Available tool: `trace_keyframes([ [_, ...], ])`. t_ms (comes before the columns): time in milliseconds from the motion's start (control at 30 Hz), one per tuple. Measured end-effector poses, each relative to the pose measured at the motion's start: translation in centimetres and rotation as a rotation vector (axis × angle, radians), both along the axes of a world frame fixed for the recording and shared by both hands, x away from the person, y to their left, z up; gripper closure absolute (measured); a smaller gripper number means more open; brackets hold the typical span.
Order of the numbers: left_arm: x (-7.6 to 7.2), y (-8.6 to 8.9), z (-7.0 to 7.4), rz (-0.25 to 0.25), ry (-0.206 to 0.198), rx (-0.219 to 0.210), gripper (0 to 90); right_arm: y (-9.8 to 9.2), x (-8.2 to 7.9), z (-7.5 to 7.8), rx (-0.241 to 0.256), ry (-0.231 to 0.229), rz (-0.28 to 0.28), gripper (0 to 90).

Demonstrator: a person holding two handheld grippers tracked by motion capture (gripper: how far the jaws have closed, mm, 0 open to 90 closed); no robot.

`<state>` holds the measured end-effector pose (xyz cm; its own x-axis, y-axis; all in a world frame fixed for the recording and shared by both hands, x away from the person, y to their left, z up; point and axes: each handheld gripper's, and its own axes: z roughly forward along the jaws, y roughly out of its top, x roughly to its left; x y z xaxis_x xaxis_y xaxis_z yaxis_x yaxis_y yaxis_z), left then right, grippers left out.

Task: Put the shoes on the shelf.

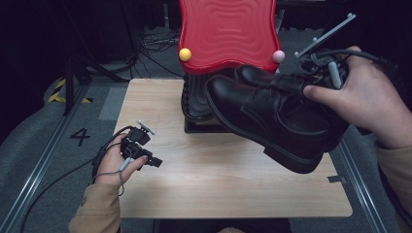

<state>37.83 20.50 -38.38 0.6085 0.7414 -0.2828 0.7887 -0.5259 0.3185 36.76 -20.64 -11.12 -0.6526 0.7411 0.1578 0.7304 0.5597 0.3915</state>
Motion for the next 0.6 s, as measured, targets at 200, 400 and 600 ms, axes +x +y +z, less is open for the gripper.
trace_keyframes([
  [200,-0.5,0.4,-0.2,0.012,0.002,0.004,44.1,0.6,1.5,2.6,0.003,-0.034,-0.023,81.9],
  [400,-1.2,1.5,-0.4,0.043,0.006,-0.006,44.1,1.9,3.2,5.5,0.004,-0.076,-0.052,82.0],
  [600,-1.6,2.4,-0.5,0.064,0.005,-0.02,44.0,3.3,5.5,7.3,-0.001,-0.107,-0.091,82.0],
])
